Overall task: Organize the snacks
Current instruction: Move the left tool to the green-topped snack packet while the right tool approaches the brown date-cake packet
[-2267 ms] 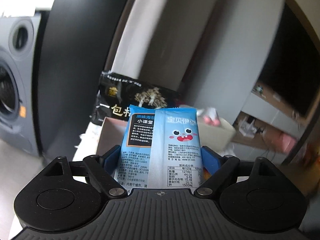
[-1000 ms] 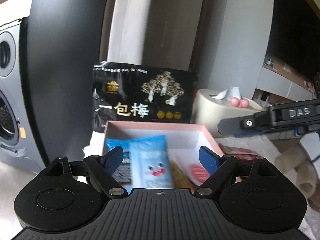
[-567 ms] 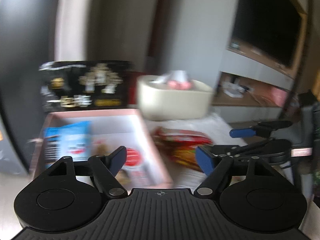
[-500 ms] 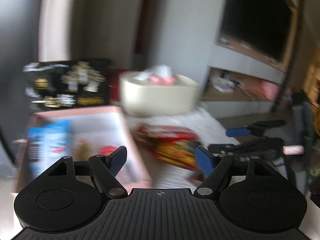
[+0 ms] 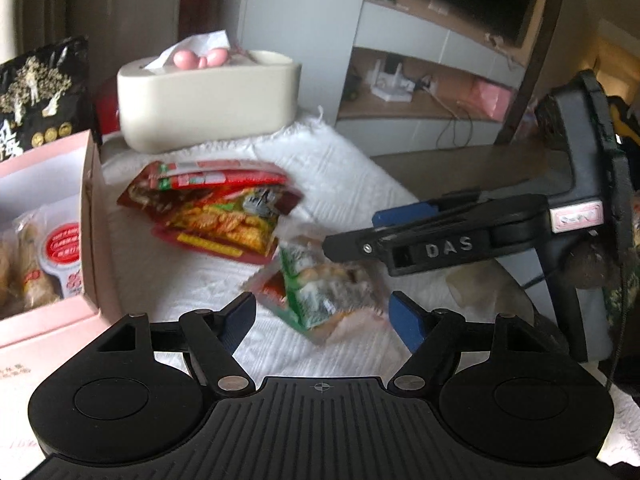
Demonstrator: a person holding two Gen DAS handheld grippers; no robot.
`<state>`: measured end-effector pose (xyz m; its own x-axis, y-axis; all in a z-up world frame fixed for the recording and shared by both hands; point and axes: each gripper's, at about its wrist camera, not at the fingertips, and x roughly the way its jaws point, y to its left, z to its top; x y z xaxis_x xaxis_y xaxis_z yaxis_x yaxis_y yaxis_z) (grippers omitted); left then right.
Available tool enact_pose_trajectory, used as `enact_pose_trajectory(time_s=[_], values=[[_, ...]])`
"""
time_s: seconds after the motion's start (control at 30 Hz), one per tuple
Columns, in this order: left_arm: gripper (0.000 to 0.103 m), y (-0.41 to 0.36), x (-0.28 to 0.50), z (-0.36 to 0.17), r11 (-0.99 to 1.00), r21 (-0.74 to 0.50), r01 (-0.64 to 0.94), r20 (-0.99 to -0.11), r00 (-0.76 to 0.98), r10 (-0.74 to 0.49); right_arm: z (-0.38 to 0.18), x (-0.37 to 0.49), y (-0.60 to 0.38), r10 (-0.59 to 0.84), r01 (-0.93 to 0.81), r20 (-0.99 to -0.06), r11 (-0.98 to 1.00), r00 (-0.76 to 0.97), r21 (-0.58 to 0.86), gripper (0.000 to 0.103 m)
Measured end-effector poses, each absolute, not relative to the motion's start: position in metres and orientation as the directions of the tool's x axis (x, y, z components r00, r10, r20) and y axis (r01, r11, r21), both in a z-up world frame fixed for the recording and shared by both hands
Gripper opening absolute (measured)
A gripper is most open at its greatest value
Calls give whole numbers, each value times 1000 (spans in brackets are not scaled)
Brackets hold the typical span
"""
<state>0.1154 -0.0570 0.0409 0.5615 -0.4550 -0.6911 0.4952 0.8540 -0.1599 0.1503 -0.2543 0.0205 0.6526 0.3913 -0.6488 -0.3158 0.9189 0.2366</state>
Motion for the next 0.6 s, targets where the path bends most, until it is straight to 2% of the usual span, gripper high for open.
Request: enact_pose_trajectory(time_s=[0.17,0.2,0.3,0.4,0.6], values=[[79,-48,112,36,862,-176,476,-708,547,-447,9,166,-251,406,-300,-669,913,622,275,69],[79,-48,111,36,858,-182,481,-707,542,-454,9,167,-253,420,-297,-664,908,618,297,61],[79,-52,112,34,853,-174,492,-710,538,-455,12,163,-254,440,-316,-662,898,607,307,51],[79,-55,113,32,854,-163,494,-715,537,-448,17,154,-254,445,-338,-656,895,609,293,47],[78,-46,122,34,907,-102,409,-706,612,-356,26,148,-268,264,-210,-634,964,727,161,47]])
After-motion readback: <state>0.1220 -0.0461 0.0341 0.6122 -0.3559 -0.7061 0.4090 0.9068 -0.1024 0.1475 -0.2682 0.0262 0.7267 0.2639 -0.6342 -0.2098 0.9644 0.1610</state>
